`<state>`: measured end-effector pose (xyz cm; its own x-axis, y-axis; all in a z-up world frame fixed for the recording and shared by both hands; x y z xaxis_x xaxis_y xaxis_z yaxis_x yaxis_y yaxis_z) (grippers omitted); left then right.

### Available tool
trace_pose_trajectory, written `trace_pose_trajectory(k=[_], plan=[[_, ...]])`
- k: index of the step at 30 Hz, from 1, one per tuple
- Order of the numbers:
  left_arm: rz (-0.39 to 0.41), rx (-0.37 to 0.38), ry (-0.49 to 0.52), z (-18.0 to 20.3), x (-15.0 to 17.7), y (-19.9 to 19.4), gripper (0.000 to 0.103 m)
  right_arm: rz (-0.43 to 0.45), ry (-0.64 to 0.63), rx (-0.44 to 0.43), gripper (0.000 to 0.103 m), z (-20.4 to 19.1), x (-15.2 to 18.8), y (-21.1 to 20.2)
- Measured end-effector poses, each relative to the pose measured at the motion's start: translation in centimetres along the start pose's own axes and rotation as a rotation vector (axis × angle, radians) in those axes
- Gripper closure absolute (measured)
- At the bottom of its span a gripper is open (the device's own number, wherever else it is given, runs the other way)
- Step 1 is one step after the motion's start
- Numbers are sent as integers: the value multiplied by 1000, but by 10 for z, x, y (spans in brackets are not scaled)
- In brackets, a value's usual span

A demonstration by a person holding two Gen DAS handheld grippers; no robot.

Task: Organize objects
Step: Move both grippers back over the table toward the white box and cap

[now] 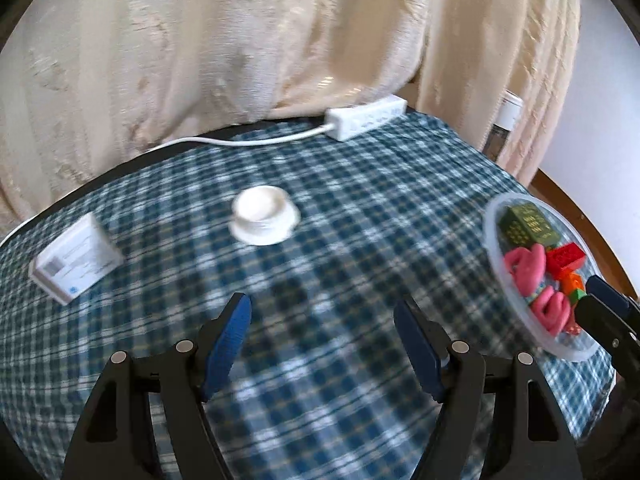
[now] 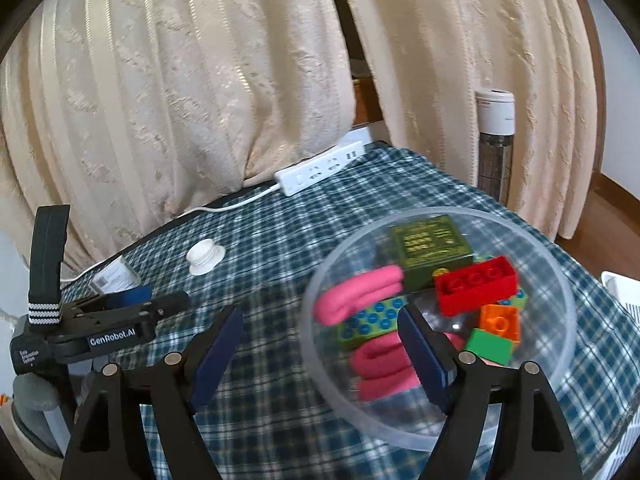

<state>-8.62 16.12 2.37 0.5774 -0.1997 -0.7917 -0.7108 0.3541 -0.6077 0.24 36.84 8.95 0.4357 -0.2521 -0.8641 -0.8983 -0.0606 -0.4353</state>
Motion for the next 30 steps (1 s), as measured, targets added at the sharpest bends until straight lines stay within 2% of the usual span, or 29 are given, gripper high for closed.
trace_pose_trajectory(k=[19, 30], plan=[[48, -158, -134, -127, -3, -25, 28, -79, -45, -59, 20, -57, 17, 35], [112, -251, -218, -193, -21, -35, 28, -116, -77, -86, 20, -79, 25, 50]])
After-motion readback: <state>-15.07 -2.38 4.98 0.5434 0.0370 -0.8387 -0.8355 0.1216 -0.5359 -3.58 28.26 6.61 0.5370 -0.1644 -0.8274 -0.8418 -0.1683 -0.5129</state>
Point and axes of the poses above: each gripper's, at about its wrist camera, not at the fingertips, and y roughly the way its jaws point, z to its right, x to its underside, the point moved 5 cm from there along y, roughly the way its jaws point, and after that the axes turned 11 degrees about z, right-handed, at the moved point
